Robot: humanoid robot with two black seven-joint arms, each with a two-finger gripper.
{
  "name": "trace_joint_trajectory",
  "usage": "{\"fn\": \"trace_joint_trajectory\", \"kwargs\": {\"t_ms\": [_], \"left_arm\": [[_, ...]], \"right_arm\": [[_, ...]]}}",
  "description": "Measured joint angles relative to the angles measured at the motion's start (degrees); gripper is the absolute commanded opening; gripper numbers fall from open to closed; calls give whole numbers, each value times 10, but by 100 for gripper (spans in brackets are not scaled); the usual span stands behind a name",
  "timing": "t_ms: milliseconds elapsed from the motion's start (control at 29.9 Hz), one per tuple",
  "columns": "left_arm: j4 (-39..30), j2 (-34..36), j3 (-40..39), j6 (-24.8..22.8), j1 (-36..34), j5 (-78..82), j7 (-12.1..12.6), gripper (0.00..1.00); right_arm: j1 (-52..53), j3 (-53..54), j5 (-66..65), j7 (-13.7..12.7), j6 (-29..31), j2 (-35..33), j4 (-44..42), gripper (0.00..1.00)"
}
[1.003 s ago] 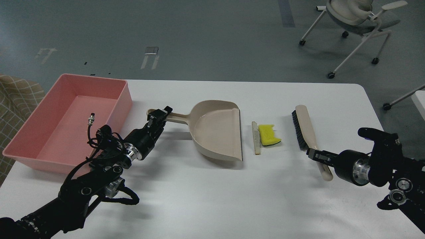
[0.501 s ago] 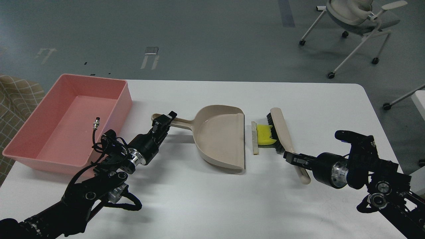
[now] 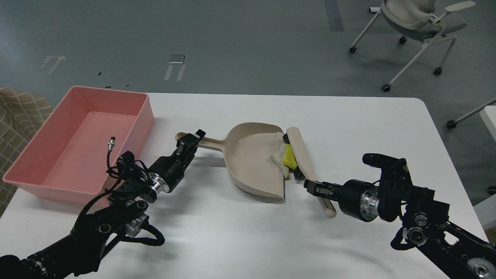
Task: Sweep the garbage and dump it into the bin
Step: 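Sweep the yellow sponge and stick into the dustpan with the brush, then lift the brush away and set it down on the table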
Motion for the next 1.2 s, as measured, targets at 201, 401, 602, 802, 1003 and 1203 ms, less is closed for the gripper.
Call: {"fn": "trace_joint_trajectory", "kwargs": {"t_ms": [201, 401, 602, 802, 1003, 1203], "left_arm": [[0, -1, 0, 0, 0, -2, -1, 0], [0, 1, 0, 0, -1, -3, -2, 0], [0, 0, -1, 0, -1, -5, -2, 0], [0, -1, -8, 0, -3, -6, -2, 0], [-4, -7, -12, 1, -7, -18, -2, 0], [-5, -13, -13, 2, -16, -47, -2, 0]], "right_arm": [[19, -14, 2, 0, 0, 28, -2, 0], [30, 2, 3, 10, 0, 60, 16, 0], [37, 38, 35, 15, 0, 65, 42, 0], [40, 53, 48, 8, 0, 4, 56, 0], [38, 60, 46, 5, 0, -99, 49, 0], [13, 72, 49, 8, 0, -189, 34, 0]]}}
